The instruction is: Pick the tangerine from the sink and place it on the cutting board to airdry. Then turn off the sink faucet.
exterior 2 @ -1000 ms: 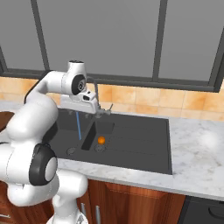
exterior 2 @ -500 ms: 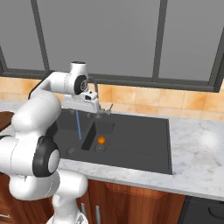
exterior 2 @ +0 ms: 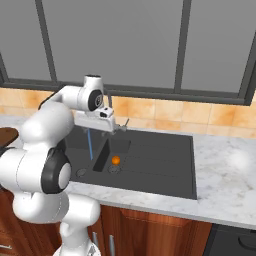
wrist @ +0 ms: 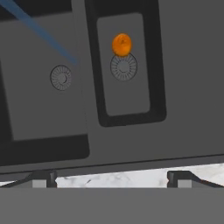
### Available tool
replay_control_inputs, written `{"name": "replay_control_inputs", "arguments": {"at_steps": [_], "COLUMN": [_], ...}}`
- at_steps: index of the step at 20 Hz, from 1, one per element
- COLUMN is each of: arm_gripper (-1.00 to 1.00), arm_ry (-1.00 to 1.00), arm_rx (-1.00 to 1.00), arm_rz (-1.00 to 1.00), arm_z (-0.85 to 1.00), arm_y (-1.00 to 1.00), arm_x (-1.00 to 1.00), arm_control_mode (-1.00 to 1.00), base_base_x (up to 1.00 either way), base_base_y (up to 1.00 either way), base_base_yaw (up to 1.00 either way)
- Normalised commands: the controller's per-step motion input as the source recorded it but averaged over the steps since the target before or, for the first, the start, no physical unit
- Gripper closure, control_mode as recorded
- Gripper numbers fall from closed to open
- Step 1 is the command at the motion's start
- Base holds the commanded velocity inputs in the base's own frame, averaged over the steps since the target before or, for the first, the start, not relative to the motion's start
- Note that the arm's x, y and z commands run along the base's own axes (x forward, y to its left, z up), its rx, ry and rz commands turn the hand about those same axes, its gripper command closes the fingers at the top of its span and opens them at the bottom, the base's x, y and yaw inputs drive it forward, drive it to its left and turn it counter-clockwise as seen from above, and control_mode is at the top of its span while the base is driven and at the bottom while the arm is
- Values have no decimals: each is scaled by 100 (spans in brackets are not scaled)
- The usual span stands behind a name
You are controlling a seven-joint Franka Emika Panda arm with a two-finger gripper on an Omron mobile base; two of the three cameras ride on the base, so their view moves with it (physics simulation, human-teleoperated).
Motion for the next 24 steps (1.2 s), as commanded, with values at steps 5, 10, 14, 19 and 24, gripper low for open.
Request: {"name": "replay_control_inputs", "arguments": {"at_steps": [5, 10, 14, 19, 24], "arm_gripper": [-100, -100, -100, -100, -100], "arm_ry": [1, 3, 4, 4, 0], "arm_rx": [1, 1, 0, 0, 0], "arm_rz": [0, 0, 0, 0, 0], "arm_z": [-25, -26, -25, -23, -18], "arm_y": [-9, -2, -1, -3, -4], "arm_x": [5, 7, 5, 2, 1], "arm_control_mode": [-100, -100, -100, -100, -100], "base_base_x": [0, 0, 0, 0, 0], "base_base_y": [0, 0, 0, 0, 0], "base_base_yaw": [0, 0, 0, 0, 0]}}
